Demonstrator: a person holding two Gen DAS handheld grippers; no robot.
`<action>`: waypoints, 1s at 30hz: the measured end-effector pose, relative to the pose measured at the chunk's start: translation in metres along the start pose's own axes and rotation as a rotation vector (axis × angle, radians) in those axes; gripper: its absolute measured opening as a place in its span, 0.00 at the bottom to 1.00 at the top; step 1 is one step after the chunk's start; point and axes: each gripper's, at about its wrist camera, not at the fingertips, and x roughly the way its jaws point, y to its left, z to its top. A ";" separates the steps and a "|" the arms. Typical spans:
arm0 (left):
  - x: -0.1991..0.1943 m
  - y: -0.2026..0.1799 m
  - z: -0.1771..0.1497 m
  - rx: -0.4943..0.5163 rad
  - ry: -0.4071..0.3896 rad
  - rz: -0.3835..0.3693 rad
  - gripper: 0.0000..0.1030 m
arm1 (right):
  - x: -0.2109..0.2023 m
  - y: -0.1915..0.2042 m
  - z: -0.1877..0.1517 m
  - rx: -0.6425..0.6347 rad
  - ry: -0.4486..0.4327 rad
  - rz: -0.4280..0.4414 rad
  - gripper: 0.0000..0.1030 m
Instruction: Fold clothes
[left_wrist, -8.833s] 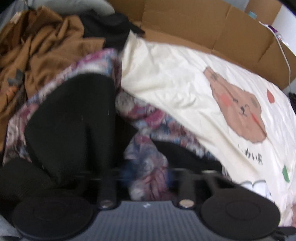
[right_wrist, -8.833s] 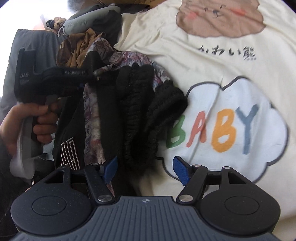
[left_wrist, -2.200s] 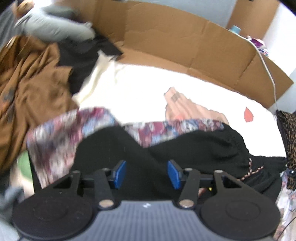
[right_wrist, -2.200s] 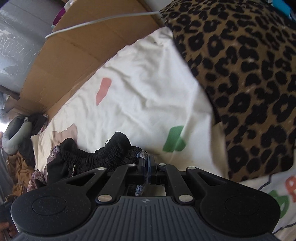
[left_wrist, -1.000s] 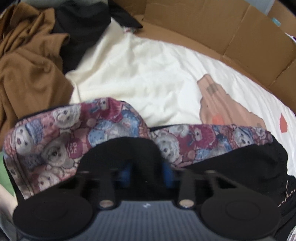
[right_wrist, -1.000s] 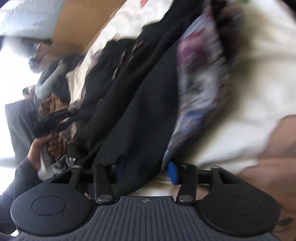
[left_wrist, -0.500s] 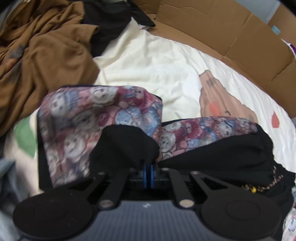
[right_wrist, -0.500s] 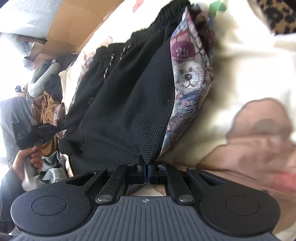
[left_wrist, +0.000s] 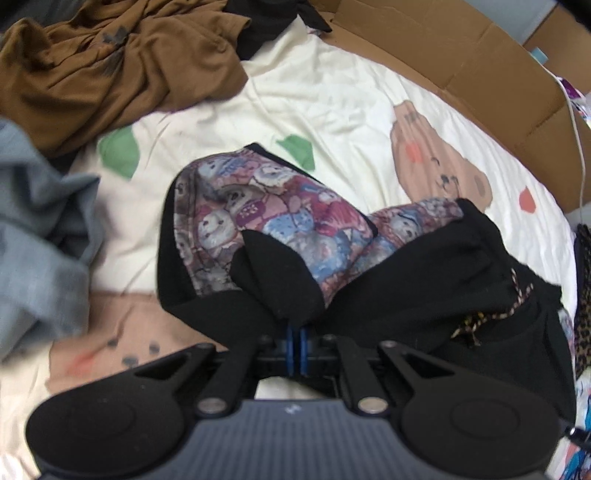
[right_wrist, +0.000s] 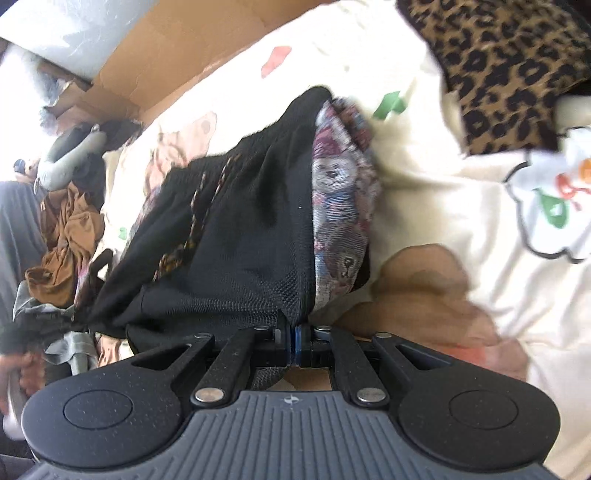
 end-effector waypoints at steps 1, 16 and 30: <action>-0.003 0.001 -0.006 -0.002 0.006 0.000 0.04 | -0.004 -0.001 -0.001 -0.003 -0.005 -0.006 0.00; -0.045 0.015 -0.062 0.015 0.095 -0.005 0.05 | -0.062 -0.013 -0.016 0.003 -0.088 -0.058 0.00; -0.114 0.022 -0.061 0.022 0.046 0.048 0.30 | -0.124 -0.024 -0.025 0.109 -0.211 -0.015 0.24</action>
